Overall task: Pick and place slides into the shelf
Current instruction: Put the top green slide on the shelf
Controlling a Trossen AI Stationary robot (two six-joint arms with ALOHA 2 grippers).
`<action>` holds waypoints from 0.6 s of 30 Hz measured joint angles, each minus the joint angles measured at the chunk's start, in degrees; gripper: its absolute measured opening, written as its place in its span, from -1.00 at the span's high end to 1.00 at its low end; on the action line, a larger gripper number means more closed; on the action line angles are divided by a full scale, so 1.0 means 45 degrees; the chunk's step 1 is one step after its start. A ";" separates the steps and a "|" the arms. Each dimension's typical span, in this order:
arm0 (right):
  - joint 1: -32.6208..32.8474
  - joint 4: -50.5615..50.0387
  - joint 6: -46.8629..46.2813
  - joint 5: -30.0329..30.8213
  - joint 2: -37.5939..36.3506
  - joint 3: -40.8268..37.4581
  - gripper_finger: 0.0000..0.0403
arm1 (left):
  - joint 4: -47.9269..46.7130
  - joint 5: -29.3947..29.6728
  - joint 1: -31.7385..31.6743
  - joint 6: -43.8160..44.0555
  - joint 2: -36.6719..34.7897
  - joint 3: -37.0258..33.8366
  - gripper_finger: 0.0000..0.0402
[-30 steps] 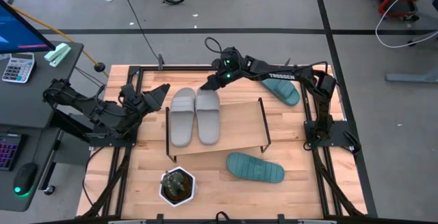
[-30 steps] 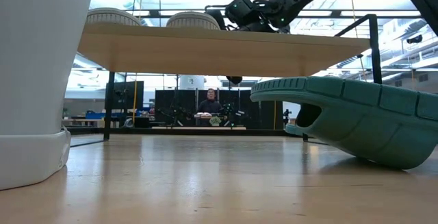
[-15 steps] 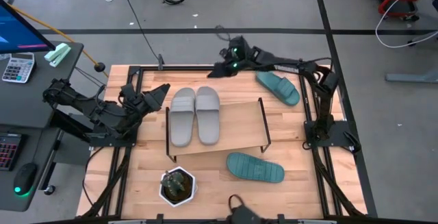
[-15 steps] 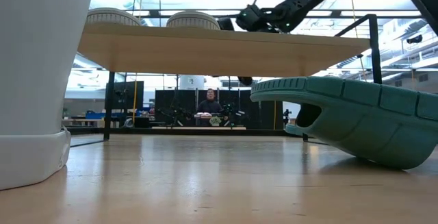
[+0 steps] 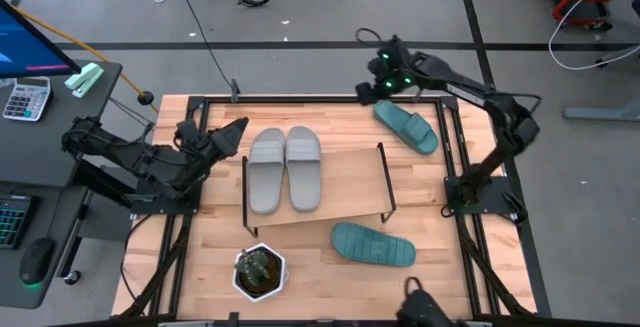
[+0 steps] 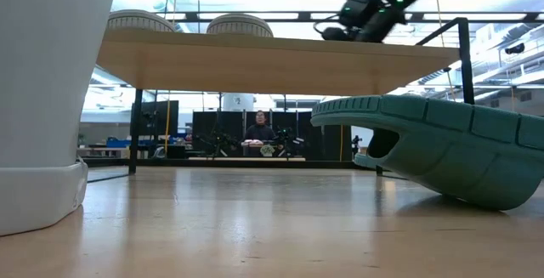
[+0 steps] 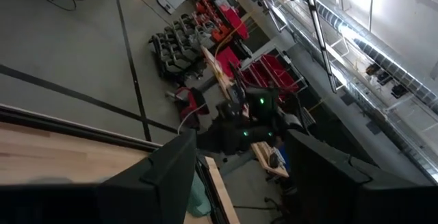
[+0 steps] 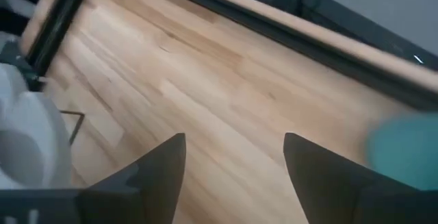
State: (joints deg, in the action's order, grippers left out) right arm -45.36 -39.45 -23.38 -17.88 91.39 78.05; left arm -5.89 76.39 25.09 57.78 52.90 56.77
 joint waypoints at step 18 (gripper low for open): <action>-0.0729 0.1453 -0.6498 0.3031 -0.9812 -0.9747 -0.23 | -0.0083 -0.0940 -0.1352 -0.0469 0.0000 0.0000 -0.14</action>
State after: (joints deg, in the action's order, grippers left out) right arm -48.64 -32.91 -52.62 -4.24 47.24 34.19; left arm -6.26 72.16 19.01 55.67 52.90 56.77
